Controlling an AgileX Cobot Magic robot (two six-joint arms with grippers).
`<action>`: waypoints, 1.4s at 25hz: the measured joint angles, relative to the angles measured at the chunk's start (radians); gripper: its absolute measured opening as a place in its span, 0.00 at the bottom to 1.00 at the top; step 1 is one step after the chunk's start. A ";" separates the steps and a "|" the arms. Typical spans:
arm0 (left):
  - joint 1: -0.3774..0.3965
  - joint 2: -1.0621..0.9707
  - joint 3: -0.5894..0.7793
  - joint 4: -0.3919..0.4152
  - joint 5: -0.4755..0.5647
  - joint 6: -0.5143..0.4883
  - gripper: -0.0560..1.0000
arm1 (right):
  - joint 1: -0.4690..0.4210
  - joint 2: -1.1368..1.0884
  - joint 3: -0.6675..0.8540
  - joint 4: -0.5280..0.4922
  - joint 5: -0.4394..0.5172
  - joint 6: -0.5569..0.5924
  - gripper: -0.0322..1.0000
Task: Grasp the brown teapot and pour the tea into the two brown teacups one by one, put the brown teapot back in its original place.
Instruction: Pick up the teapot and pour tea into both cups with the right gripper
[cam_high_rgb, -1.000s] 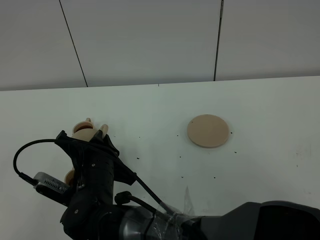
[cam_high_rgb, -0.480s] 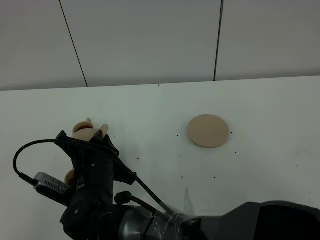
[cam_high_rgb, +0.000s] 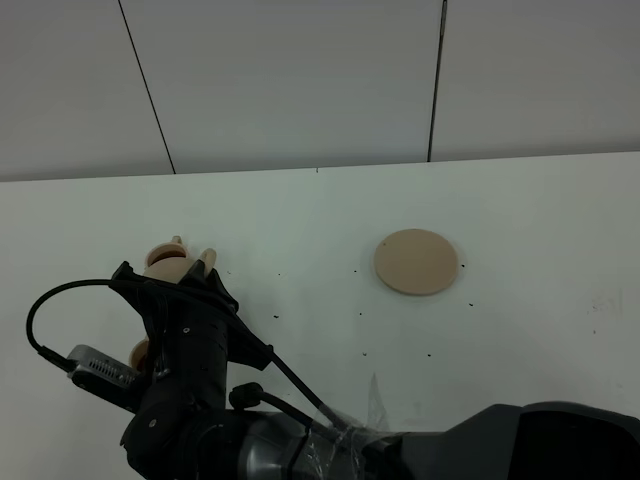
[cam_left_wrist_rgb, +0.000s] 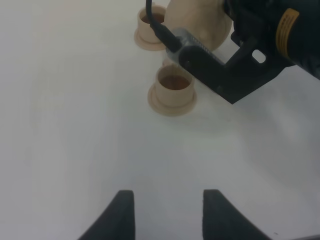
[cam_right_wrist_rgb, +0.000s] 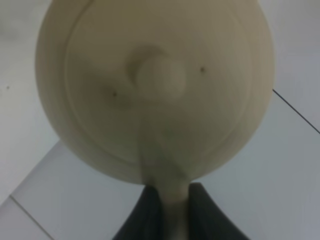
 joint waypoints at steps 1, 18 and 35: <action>0.000 0.000 0.000 0.000 0.000 0.000 0.42 | 0.000 0.000 0.000 0.000 0.000 0.000 0.12; 0.000 0.000 0.000 0.000 0.000 0.000 0.42 | 0.001 0.000 0.000 0.000 -0.003 0.000 0.12; 0.000 0.000 0.000 0.000 0.000 0.000 0.42 | 0.001 0.000 0.000 0.007 -0.009 0.000 0.12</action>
